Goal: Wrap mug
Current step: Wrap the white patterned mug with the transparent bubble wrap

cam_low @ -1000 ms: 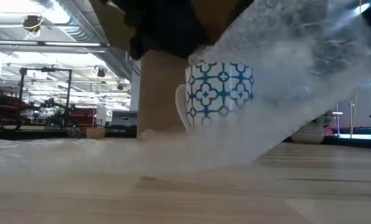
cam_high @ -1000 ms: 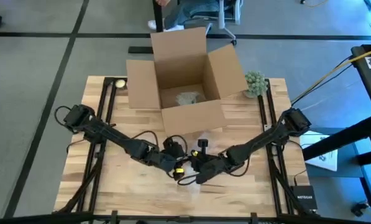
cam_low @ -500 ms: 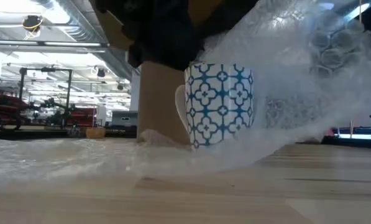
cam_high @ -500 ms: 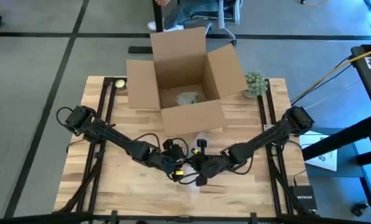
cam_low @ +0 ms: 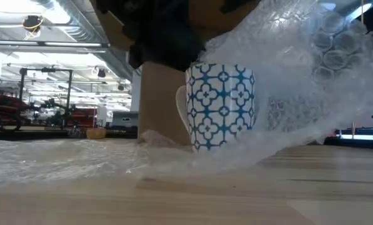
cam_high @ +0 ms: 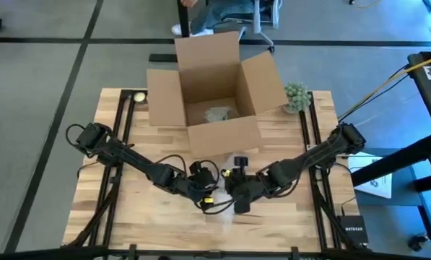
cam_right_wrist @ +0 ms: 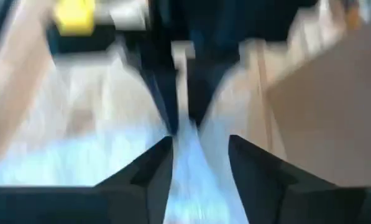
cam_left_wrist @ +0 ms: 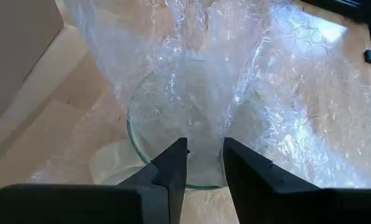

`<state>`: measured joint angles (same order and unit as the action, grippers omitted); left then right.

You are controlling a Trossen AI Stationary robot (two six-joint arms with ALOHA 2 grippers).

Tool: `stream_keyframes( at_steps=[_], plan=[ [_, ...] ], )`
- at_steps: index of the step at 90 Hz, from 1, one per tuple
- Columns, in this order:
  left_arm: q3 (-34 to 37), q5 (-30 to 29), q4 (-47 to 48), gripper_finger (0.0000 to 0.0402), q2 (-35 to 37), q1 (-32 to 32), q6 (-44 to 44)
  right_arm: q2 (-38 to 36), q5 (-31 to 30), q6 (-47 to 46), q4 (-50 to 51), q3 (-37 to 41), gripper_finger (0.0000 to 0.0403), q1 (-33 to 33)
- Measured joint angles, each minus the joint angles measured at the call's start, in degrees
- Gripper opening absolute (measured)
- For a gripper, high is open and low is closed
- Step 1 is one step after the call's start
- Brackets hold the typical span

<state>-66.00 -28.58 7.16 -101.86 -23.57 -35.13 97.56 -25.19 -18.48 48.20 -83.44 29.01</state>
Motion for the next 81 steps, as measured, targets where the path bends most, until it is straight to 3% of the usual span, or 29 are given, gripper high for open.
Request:
stream_keyframes(
  at_steps=[22,37,49,64,81],
  plan=[
    [0.0,0.02,-0.19,0.0088,0.0,-0.04,0.46,-6.0,-5.05,-11.91,2.18,10.59,0.0154,6.79],
    [0.0,0.04,-0.29,0.0088,0.0,-0.04,0.46,-7.36,-10.11,-18.88,-6.56,20.56,0.0154,10.19],
    [0.0,0.04,-0.33,0.0088,0.0,-0.04,0.46,-6.47,-10.83,-13.46,-23.43,27.85,0.0149,9.18],
    [0.0,-0.2,-0.33,0.0088,0.0,0.0,0.44,-6.56,-10.15,-4.12,-29.17,25.26,0.0097,6.09],
    [0.0,-0.32,-0.39,0.0088,0.0,0.0,0.44,-5.42,-0.42,4.22,-35.93,23.45,0.001,-0.48]
  ],
)
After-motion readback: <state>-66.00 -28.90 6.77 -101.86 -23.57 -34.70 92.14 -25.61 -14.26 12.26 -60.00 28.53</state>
